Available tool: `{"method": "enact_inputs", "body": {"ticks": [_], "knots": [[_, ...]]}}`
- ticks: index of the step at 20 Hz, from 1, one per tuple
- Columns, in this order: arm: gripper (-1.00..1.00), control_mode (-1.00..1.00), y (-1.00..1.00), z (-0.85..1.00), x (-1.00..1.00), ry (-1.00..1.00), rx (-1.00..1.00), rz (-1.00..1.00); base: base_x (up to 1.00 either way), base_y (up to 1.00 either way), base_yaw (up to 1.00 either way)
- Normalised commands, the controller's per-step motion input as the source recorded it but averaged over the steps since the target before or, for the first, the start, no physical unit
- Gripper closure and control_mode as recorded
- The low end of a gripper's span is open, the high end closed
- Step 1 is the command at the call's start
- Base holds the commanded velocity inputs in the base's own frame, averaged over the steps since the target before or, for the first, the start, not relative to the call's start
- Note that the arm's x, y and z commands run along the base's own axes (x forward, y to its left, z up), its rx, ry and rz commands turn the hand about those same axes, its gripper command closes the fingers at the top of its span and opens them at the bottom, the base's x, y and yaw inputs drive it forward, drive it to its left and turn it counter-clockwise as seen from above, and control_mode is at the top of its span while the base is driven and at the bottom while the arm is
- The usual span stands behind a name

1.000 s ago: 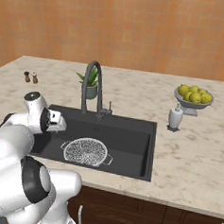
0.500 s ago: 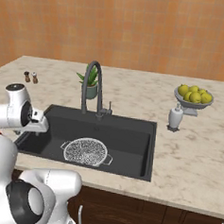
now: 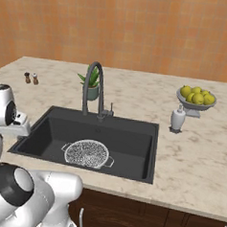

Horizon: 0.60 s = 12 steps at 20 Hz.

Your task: Put the colander in the sink, put the orange, orange, kiwi in the colander, and turn on the sink faucet and pour water over the colander.

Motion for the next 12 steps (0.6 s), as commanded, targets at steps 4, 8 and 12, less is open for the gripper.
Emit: {"method": "enact_inputs", "body": {"ticks": [4, 8, 12], "knots": [[-1.0, -1.0, 0.66, -0.16, 0.33, 0.0, 0.0, 0.0, 0.0, 0.0, 0.0], [-1.0, -1.0, 0.61, -0.15, 0.44, 0.0, -0.03, 0.0, 0.0, 0.0, 0.0], [-1.0, -1.0, 0.59, -0.01, 0.01, 0.02, -0.05, 0.0, 0.0, 0.0, 0.0]]}}
